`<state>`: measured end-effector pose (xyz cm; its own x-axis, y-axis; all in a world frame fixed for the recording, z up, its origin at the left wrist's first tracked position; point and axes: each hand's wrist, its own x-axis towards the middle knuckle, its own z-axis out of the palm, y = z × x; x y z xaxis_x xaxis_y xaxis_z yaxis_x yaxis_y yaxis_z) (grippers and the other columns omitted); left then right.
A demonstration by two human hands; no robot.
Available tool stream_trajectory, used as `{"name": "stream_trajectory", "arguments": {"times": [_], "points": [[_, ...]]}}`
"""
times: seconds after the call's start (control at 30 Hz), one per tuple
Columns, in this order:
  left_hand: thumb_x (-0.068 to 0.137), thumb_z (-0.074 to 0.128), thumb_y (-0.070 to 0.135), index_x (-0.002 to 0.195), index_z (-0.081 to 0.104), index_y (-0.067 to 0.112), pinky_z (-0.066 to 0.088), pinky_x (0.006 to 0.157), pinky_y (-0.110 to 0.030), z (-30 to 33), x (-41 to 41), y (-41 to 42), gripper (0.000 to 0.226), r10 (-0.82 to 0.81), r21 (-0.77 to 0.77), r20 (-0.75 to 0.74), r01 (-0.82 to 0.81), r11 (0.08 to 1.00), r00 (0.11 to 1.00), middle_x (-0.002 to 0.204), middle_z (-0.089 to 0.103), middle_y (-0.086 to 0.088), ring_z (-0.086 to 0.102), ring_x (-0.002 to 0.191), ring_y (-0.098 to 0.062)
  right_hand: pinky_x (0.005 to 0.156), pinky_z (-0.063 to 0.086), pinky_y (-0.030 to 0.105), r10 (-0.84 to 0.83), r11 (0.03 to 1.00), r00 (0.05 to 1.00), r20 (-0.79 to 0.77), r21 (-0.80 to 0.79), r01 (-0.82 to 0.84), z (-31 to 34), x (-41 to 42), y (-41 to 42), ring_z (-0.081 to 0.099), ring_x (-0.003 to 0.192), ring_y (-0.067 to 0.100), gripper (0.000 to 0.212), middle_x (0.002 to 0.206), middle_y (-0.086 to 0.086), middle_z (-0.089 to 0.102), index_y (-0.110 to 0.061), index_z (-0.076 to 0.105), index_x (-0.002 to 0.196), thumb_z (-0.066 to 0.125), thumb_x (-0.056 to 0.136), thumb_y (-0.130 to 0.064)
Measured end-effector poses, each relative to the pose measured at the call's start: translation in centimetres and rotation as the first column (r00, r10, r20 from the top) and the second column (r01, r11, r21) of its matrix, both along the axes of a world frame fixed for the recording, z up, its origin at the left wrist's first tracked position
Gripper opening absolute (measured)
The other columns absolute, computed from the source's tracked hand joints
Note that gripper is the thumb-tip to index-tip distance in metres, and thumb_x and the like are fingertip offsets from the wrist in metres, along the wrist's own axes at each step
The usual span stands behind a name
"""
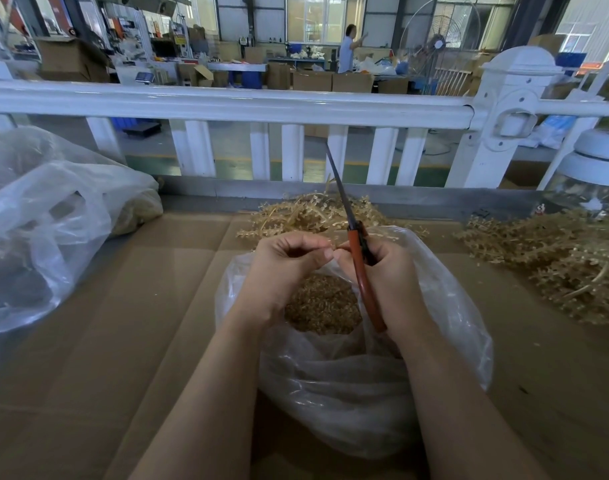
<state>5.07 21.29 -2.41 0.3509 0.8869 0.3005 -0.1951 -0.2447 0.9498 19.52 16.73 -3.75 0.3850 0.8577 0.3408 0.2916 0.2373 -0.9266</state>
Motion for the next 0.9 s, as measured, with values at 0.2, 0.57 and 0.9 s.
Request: {"name": "stream_trajectory", "arguments": {"times": [0.2,0.57,0.9], "points": [[0.083,0.071,-0.003,0.08,0.076,0.018,0.049,0.066,-0.018,0.3,0.0,-0.2,0.022,-0.028,-0.02,-0.007,0.028,0.999,1.0,0.082,0.073,0.002,0.064,0.074,-0.006,0.058,0.048,0.008,0.031,0.998,0.996,0.084,0.047,-0.035,0.0,0.1,0.0,0.065,0.064,-0.003,0.018,0.068,-0.017,0.07,-0.031,0.068,0.077,0.078,0.086,-0.019],[0.086,0.07,0.017,0.065,0.069,0.02,0.042,0.058,-0.017,0.8,-0.2,-0.3,0.021,0.042,-0.091,0.029,-0.039,0.995,0.999,0.071,0.066,-0.001,0.054,0.062,-0.005,0.07,0.06,0.034,0.02,0.999,0.978,0.207,-0.037,-0.013,-0.9,0.1,0.3,0.07,0.073,0.004,0.012,0.077,-0.015,0.073,-0.032,0.069,0.079,0.076,0.08,-0.042],[0.086,0.066,0.023,0.069,0.064,0.014,0.035,0.061,-0.022,1.4,-0.8,-0.4,0.02,0.12,-0.249,0.235,-0.06,0.967,0.965,0.06,0.056,0.004,0.047,0.057,-0.005,0.07,0.043,0.01,-0.103,0.994,0.841,0.532,0.035,0.1,-0.5,0.1,-0.7,0.061,0.085,-0.005,0.071,0.096,-0.02,0.066,-0.032,0.058,0.101,0.049,0.065,-0.093]]}}
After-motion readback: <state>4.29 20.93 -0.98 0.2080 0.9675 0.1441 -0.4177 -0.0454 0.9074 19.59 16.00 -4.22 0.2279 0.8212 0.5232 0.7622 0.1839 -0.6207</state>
